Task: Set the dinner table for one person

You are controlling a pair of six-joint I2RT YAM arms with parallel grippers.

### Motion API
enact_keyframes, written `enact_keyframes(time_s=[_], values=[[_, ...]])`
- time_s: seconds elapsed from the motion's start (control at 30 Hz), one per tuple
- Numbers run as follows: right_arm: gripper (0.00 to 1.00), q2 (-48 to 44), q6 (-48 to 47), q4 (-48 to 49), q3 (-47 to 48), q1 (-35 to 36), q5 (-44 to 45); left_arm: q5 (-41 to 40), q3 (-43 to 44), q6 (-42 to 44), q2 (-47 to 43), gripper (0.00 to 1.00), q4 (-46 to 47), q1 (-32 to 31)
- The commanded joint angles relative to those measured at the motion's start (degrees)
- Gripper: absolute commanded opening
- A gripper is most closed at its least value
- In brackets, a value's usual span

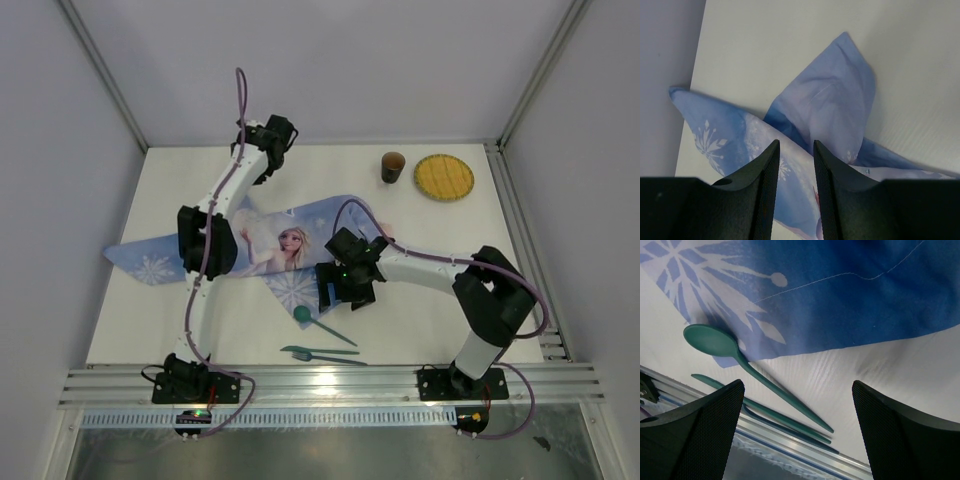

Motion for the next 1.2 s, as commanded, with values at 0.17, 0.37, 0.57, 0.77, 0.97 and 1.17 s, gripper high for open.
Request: enact_keyframes(time_s=[0.17, 0.37, 0.57, 0.77, 0.97, 1.17], values=[[0.93, 2.80, 2.08, 4.21, 0.61, 0.11, 1.08, -0.02, -1.58, -0.23, -6.30, 0.35, 1.21, -2.80], [0.93, 5.09, 1.82, 3.86, 2.89, 0.11, 2.05, -0.28, -1.66, -0.59, -6.39, 0.35, 0.86, -4.56], [0.91, 6.50, 2.08, 3.68, 4.91, 0.11, 3.45, -1.60, -1.75, 0.47, -7.35, 0.35, 0.42, -5.00], [0.58, 8.52, 1.20, 3.77, 7.02, 0.19, 2.40, -2.30, -4.83, 0.91, -10.60, 0.35, 1.83, -5.09], [0.30, 8.52, -0.20, 3.68, 7.29, 0.19, 1.96, -2.92, -4.57, 1.26, -11.40, 0.35, 1.91, -5.09], [0.09, 8.08, -0.82, 3.16, 6.85, 0.11, 2.13, -2.22, -4.13, 1.00, -11.14, 0.35, 1.91, -5.09]])
